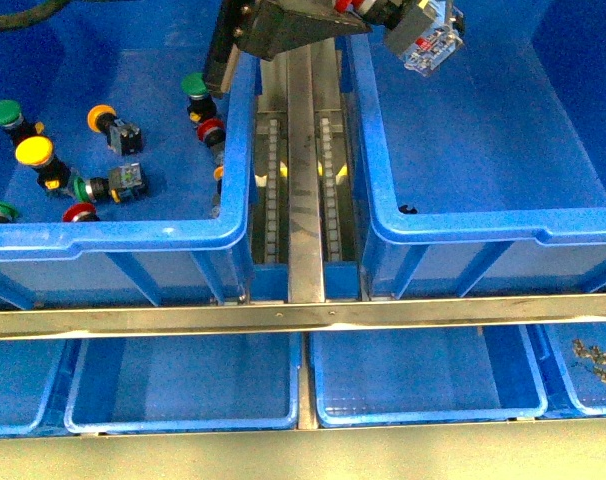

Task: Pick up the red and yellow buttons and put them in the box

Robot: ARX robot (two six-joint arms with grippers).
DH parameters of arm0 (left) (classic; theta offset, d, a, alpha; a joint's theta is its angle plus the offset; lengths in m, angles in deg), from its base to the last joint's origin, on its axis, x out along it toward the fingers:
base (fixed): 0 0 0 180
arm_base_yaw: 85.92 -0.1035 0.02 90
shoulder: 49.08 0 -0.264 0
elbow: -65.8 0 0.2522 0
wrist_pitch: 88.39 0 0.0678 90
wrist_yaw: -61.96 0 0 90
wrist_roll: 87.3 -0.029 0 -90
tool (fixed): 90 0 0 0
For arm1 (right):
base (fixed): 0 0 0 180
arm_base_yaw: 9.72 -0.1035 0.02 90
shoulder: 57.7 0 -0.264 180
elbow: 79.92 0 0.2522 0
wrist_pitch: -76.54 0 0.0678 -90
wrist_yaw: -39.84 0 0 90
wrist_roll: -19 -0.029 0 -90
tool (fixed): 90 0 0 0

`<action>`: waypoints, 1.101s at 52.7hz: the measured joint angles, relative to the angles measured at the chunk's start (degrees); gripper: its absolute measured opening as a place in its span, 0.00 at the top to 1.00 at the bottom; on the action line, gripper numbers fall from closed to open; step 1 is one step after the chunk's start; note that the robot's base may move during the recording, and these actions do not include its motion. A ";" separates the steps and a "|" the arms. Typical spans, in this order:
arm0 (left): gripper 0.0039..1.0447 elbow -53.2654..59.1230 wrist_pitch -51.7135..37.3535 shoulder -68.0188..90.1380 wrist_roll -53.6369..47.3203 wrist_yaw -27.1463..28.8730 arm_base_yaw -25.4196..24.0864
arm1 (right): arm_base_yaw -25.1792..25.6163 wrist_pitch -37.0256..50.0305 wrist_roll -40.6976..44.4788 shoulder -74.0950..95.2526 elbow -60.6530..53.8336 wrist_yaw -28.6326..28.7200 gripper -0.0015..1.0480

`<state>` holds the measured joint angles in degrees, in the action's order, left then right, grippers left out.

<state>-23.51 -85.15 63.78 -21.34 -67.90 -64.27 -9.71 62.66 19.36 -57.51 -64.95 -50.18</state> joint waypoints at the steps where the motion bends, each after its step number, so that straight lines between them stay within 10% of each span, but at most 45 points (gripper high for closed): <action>1: 0.67 -0.85 0.04 0.72 0.15 0.42 0.22 | 0.00 0.00 0.00 0.00 0.00 -0.02 0.06; 26: 0.67 -13.11 3.82 6.54 0.61 2.67 4.83 | -0.04 -0.11 0.00 0.13 0.07 -0.31 0.06; 33: 0.67 -13.49 3.82 6.73 0.81 3.13 5.03 | -3.72 -11.63 3.39 15.04 6.73 -11.54 0.06; 58: 0.67 -13.99 4.81 7.52 0.57 3.85 5.35 | -8.52 38.53 20.55 75.10 18.51 -7.69 0.06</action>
<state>-37.50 -80.34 71.30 -20.77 -64.05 -58.92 -18.23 101.20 39.91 17.59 -46.44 -57.87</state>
